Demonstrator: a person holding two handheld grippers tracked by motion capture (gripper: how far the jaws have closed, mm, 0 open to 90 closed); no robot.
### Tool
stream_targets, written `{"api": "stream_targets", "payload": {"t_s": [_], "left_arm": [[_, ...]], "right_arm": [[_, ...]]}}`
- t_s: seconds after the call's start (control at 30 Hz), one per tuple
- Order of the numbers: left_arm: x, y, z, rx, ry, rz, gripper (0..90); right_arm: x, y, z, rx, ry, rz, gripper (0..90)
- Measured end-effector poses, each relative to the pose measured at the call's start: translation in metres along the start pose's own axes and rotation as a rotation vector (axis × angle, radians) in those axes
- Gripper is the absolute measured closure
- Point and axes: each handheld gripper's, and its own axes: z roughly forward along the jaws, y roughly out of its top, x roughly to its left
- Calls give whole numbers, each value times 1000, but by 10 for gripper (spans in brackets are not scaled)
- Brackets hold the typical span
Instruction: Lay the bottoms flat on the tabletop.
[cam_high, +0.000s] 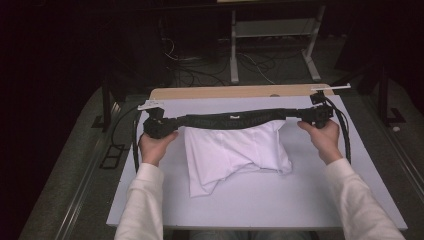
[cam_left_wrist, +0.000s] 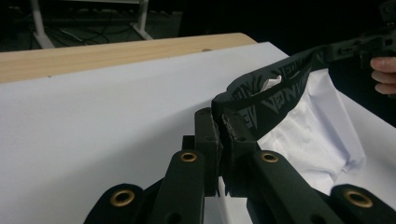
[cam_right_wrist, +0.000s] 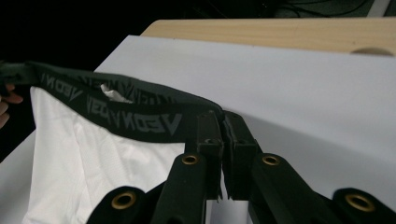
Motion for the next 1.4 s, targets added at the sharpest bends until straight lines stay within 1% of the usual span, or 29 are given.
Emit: {"api": "stream_targets", "payload": {"t_s": [0.03,0.07,0.13,0.17,0.2,0.27,0.37,0.4,0.47,0.5,0.57,0.63,0.7,0.73,0.77,0.8,0.83,0.87,0.93,1.0,1.07,1.13,1.2,1.23,1.27,1.3,1.33,1.37,1.4], "left_arm": [[2,5,1,22,18,10,853],[2,5,1,22,18,10,853],[4,14,3,36,38,20,853],[5,20,3,36,45,26,854],[6,25,3,34,50,27,854],[8,40,5,31,60,32,854],[11,60,9,27,87,63,854],[13,66,11,25,93,73,854],[18,76,15,13,105,90,854],[20,78,18,9,114,91,854],[30,82,28,-9,138,81,854],[37,82,35,-2,160,76,854],[44,83,43,1,187,77,854],[48,83,47,-2,193,69,855],[51,83,49,-1,198,57,855],[56,83,54,-4,202,31,855],[59,82,57,-11,201,13,855],[61,83,60,-7,201,9,855],[64,83,67,3,205,16,855],[66,85,73,8,209,16,855],[67,87,77,4,215,16,855],[67,91,81,7,211,9,855],[67,93,85,18,212,17,855],[68,93,88,8,207,-2,828],[69,92,89,-3,201,-27,828],[74,89,92,-7,191,-89,742],[76,86,93,2,187,-122,659],[78,81,96,21,186,-144,654],[78,75,97,32,193,-140,619]], "right_arm": [[-1,13,5,1,-1,4,855],[-1,17,7,-2,-2,4,854],[-1,28,10,-6,-8,4,855],[-1,34,11,-10,-9,9,854],[-1,34,11,-10,-9,9,854],[-1,45,13,-19,-13,18,854],[-3,59,15,-26,-29,27,855],[-6,70,19,-34,-36,34,855],[-10,78,26,-34,-30,34,855],[-10,78,26,-34,-30,34,855],[-16,83,34,-33,-31,35,855],[-22,86,42,-32,-33,53,855],[-27,88,50,-12,-53,52,855],[-29,89,53,0,-71,58,855],[-32,91,56,-1,-78,83,855],[-33,92,57,-7,-75,99,855],[-34,94,60,-12,-78,114,858],[-34,96,61,-1,-94,115,858],[-34,101,62,17,-125,120,858],[-36,103,60,8,-132,133,858],[-38,107,59,6,-141,129,858],[-38,110,59,0,-148,123,858],[-41,113,60,-1,-153,127,850],[-46,112,61,-29,-129,156,793],[-46,112,61,-29,-129,156,793],[-48,110,63,-37,-118,173,708],[-54,106,68,-9,-107,215,646],[-57,102,71,20,-107,236,618],[-59,95,75,44,-109,234,621]]}}
